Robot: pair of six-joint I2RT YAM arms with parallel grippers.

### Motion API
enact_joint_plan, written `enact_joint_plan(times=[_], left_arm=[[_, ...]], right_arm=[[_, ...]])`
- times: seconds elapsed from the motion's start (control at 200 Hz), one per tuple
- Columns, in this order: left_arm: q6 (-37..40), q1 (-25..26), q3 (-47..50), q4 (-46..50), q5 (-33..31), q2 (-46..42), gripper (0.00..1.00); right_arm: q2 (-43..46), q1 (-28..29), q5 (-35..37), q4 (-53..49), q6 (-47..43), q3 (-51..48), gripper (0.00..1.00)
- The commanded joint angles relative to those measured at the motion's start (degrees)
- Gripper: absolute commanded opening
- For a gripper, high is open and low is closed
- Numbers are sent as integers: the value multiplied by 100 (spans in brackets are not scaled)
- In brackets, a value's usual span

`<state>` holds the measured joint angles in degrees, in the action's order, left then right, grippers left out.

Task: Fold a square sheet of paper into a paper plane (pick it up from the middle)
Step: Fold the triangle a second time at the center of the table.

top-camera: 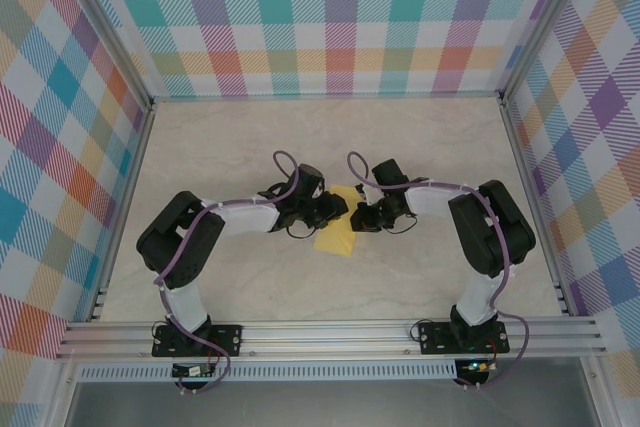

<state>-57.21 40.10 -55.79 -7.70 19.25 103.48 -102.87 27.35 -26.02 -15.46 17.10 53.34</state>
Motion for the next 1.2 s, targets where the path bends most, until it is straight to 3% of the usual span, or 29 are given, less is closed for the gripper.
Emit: enact_joint_plan(times=[0.0,0.92,1.015,1.105,1.195], left_arm=[[70,42,-163,-51,9,189,31],[-475,62,343,111,-480,517,24],[-484,85,342,147,-511,533,24],[-493,94,345,112,-497,540,24],[-493,99,332,102,-492,550,24]], right_arm=[[-84,-35,-120,59,-137,89,8],[-235,-41,-9,50,-94,207,11],[-37,-63,128,-32,-22,141,19],[418,-106,142,14,153,-103,33],[917,-134,294,-94,323,-305,39]])
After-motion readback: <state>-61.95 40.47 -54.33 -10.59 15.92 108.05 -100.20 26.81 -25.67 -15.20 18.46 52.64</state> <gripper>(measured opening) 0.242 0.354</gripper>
